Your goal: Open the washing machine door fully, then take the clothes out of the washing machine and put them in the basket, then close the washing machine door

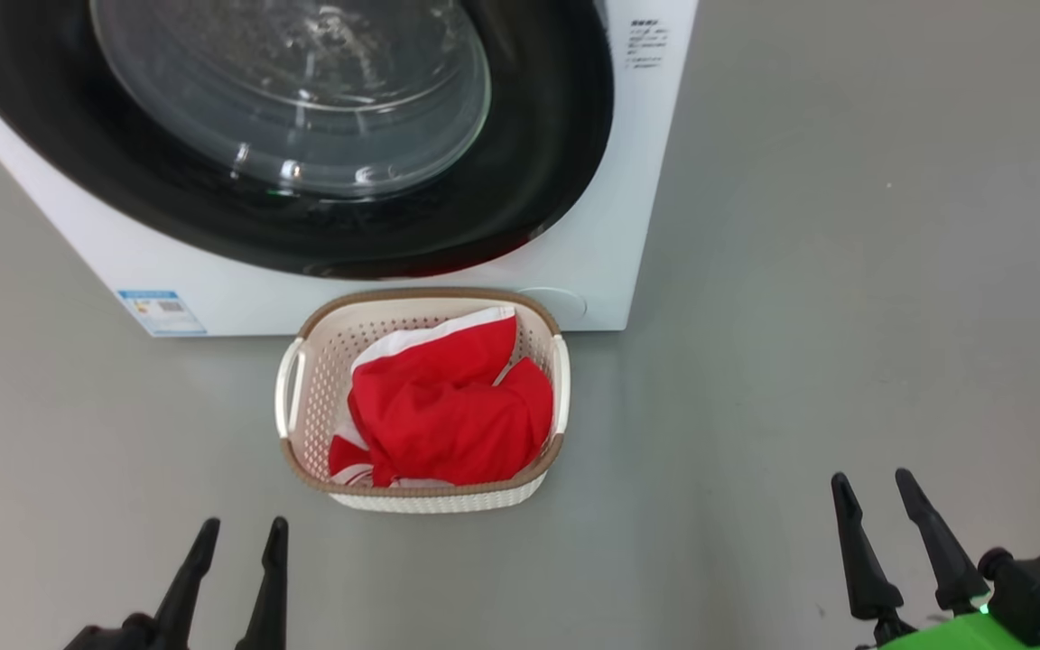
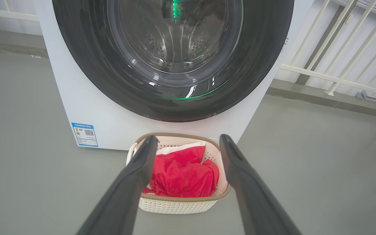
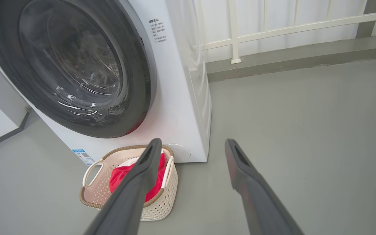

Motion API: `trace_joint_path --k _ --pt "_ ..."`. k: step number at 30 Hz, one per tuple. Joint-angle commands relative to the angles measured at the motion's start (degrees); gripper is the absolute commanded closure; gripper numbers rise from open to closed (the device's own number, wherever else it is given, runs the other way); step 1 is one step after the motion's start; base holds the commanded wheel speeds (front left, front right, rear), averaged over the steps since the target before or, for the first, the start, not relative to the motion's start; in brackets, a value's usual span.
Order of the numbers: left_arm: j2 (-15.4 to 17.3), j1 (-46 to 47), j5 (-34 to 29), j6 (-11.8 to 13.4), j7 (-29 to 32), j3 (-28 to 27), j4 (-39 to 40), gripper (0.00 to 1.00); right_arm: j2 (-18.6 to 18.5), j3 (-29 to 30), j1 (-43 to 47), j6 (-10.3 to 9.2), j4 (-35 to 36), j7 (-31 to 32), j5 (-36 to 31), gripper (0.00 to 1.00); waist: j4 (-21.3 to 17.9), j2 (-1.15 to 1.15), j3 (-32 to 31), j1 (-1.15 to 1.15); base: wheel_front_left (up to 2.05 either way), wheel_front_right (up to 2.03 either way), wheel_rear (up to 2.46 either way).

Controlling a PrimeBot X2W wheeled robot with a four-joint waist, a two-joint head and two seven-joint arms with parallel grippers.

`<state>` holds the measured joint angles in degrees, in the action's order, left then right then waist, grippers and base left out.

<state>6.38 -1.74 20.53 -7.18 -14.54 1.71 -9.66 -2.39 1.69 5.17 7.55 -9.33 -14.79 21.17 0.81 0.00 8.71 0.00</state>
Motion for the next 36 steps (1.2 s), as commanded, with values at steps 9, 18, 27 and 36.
trace_joint_path --k 9,18,27,36 --pt "0.33 -2.0 -1.5 -0.31 -0.46 -3.73 2.39 0.0 -0.49 0.12 2.84 -0.06 2.39 -0.21 0.1 0.0 -1.61 0.0 -2.23 0.0 0.0 0.0 0.0" --pt "-0.18 -4.98 -1.7 -0.31 -0.46 -4.43 4.08 0.0 -0.49 1.4 5.42 -0.06 2.73 -0.21 -0.03 0.0 -1.99 0.0 -3.92 0.0 0.0 0.0 0.0" --pt "-0.35 -6.03 -1.22 -0.31 -0.46 -4.4 5.0 0.0 -0.49 1.91 6.08 -0.06 3.0 -0.21 0.03 0.0 -2.14 0.0 -4.24 0.0 0.0 0.0 0.0" --pt "-0.42 -5.92 -0.59 -0.31 -0.46 -3.95 4.91 1.0 -0.49 2.36 6.23 -0.06 3.11 -0.21 0.05 1.0 -1.66 0.0 -4.41 0.0 0.0 0.0 0.0"
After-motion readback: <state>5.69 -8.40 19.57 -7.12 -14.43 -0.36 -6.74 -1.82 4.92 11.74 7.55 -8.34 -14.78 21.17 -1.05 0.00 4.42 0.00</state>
